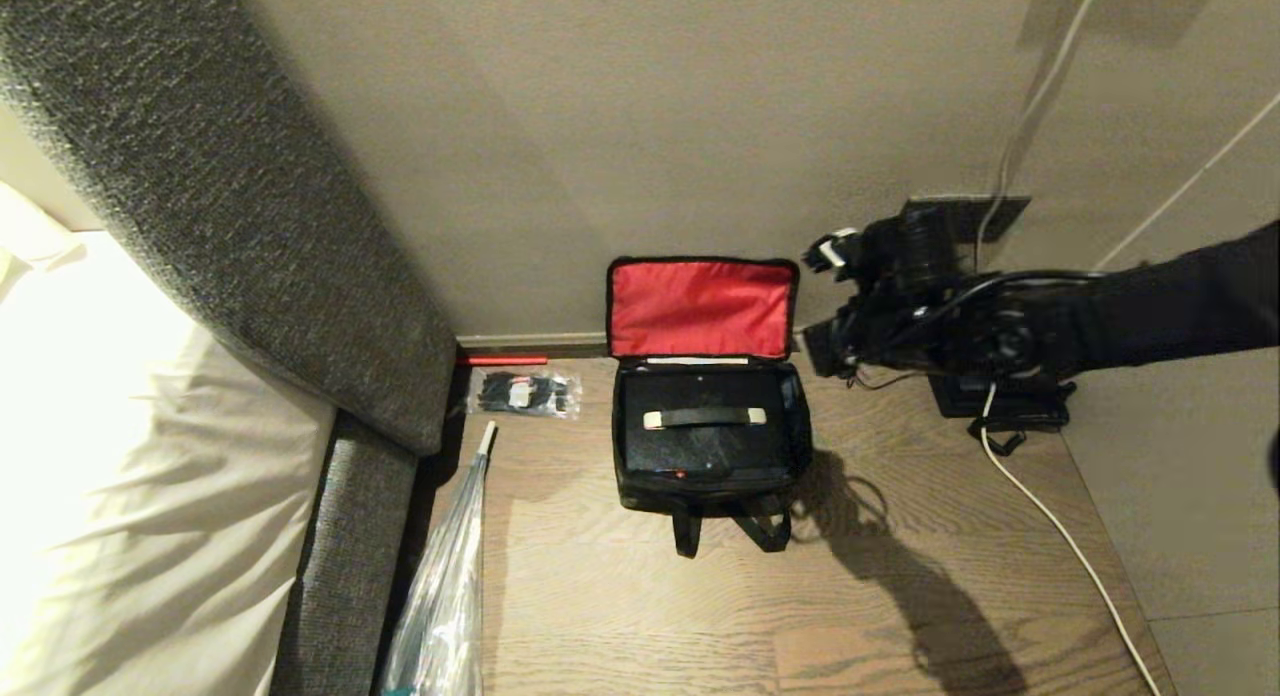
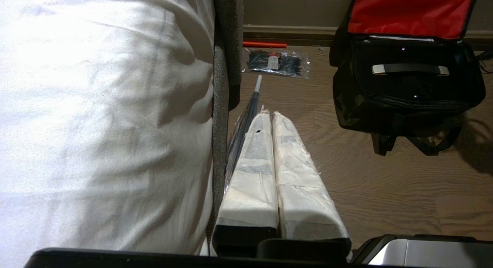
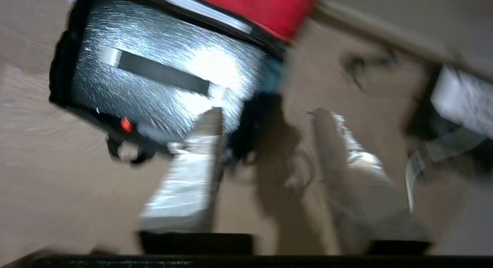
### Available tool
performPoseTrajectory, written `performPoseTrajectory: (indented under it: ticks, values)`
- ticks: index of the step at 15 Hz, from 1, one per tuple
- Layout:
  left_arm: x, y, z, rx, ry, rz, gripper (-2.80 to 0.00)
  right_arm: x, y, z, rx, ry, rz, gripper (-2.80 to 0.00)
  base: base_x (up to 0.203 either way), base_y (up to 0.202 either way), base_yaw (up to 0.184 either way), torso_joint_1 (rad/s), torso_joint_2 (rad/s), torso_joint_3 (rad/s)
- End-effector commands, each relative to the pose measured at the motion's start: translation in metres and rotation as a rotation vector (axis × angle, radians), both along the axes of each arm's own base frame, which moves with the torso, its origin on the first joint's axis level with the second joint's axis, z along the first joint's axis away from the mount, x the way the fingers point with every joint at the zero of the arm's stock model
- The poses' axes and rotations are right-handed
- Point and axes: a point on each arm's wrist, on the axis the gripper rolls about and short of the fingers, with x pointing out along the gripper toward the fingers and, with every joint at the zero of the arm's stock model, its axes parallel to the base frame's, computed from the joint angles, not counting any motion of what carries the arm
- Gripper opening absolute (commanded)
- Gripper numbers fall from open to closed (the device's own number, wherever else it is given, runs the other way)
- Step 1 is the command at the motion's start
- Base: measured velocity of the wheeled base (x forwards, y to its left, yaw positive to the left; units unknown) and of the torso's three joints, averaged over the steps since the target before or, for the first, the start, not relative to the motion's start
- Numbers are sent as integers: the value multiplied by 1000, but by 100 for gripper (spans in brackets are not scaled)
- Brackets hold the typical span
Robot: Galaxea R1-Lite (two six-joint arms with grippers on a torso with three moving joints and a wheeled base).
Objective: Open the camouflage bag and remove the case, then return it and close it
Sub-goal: Grip the handle
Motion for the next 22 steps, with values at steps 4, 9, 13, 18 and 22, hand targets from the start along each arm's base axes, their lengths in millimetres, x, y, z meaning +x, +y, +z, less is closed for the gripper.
performPoseTrajectory:
  ticks: [4, 9, 13, 18, 22]
  values:
    - [0, 0, 0, 0, -2, 1, -280, 31, 72, -102, -280, -85, 65, 0, 0, 0, 0, 0, 0, 0]
    - [0, 0, 0, 0, -2, 1, -280, 26, 85, -131, -768, -242, 188, 0, 0, 0, 0, 0, 0, 0]
    - [0, 0, 0, 0, -3, 1, -280, 31, 109, -143, -986, -355, 157, 0, 0, 0, 0, 0, 0, 0]
    - [0, 0, 0, 0, -3, 1, -280, 49, 142, -175, -948, -379, 60, 0, 0, 0, 0, 0, 0, 0]
    - [0, 0, 0, 0, -3, -1, -280, 49, 140, -201, -1006, -285, 66, 0, 0, 0, 0, 0, 0, 0]
